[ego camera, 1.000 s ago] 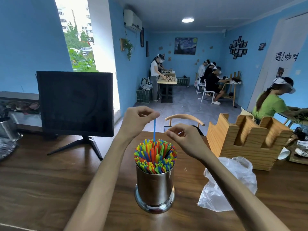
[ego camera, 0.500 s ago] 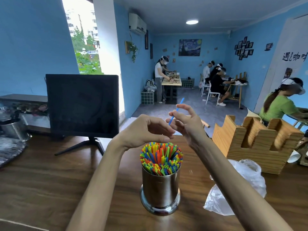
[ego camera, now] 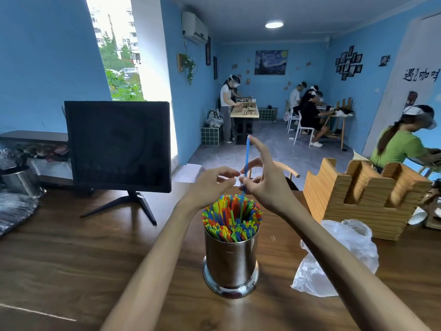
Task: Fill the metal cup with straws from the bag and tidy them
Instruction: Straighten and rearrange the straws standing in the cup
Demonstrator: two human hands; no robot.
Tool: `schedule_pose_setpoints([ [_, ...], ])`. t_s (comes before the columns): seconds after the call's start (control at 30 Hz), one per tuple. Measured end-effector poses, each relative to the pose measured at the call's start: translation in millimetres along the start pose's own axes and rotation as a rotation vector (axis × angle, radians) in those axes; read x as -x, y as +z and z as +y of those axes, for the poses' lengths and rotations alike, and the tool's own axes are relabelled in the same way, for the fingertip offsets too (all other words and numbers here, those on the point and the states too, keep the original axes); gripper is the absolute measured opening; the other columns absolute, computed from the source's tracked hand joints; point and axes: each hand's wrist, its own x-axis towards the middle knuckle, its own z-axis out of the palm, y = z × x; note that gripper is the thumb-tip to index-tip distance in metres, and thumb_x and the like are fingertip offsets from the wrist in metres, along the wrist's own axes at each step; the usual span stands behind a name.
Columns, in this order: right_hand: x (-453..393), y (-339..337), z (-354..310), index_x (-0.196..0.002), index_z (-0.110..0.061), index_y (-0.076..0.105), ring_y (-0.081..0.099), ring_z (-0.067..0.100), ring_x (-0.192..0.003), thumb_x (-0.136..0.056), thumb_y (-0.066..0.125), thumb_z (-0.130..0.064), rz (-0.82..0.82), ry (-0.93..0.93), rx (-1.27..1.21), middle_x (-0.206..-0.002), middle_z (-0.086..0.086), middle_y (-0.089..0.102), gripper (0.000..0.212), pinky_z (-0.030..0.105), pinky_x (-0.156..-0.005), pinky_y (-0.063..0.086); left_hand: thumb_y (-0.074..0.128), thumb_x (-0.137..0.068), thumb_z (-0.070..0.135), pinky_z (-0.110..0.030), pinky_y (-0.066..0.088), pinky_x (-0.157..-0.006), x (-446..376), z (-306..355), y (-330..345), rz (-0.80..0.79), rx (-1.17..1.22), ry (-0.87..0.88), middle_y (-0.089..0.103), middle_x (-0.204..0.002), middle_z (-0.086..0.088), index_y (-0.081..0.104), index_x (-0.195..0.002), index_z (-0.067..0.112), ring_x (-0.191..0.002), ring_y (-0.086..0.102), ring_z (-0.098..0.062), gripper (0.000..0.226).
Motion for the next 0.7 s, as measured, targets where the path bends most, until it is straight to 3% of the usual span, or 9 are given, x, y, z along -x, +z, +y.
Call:
schedule_pose_setpoints([
  [0.1,8,6,4,-0.132,-0.031,0.049,0.069,0.014,-0.063,-0.089,0.077,-0.018,0.004,-0.002,0.199,-0.095,-0.01,0.062,0.052,0.048,-0.071,0.058,0.057,-0.104,0.032,-0.011,0.047,-0.074,-1,-6,11,-0.069,-0.121,-0.036,0.071,-0.107,0.011,0.071,-0.116,0.03,-0.085,0.059,0.013,0.018],
  [0.2,17,9,12,-0.102,-0.019,0.072,0.065,0.015,-0.078,-0.092,0.074,-0.026,-0.044,0.024,0.344,-0.093,-0.002,0.063,0.012,0.042,-0.076,0.056,0.054,-0.104,0.035,-0.034,0.054,-0.085,4,-12,19,-0.055,-0.148,-0.049,0.076,-0.102,0.002,0.077,-0.109,0.026,-0.092,0.067,-0.011,0.025],
  [0.3,25,10,19,-0.092,-0.019,0.079,0.061,0.018,-0.089,-0.09,0.075,-0.026,-0.145,0.085,0.387,-0.09,0.0,0.064,0.008,0.037,-0.078,0.051,0.057,-0.102,0.039,-0.034,0.052,-0.084,6,-15,20,-0.042,-0.102,-0.067,0.074,-0.094,0.009,0.081,-0.104,0.029,-0.089,0.065,-0.005,0.026],
  [0.43,27,3,23,-0.088,-0.022,0.081,0.061,0.011,-0.085,-0.087,0.078,-0.028,-0.17,0.124,0.339,-0.09,-0.003,0.067,0.007,0.036,-0.075,0.053,0.061,-0.1,0.042,-0.036,0.056,-0.084,4,-16,20,-0.065,-0.069,-0.1,0.076,-0.089,0.007,0.082,-0.096,0.029,-0.084,0.068,-0.007,0.025],
  [0.57,30,3,24,-0.094,-0.021,0.081,0.061,0.007,-0.081,-0.089,0.076,-0.03,-0.172,0.121,0.32,-0.089,-0.007,0.064,0.011,0.027,-0.07,0.05,0.066,-0.097,0.041,-0.027,0.055,-0.08,0,-21,20,-0.069,-0.067,-0.122,0.073,-0.083,0.017,0.081,-0.092,0.032,-0.084,0.067,-0.004,0.018],
  [0.7,35,5,27,-0.096,-0.019,0.08,0.06,0.004,-0.078,-0.09,0.075,-0.029,-0.149,0.137,0.311,-0.087,-0.01,0.062,0.012,0.021,-0.067,0.045,0.073,-0.093,0.041,-0.021,0.051,-0.073,-5,-20,15,-0.1,-0.091,-0.105,0.072,-0.083,0.016,0.08,-0.09,0.031,-0.083,0.067,-0.004,0.013],
])
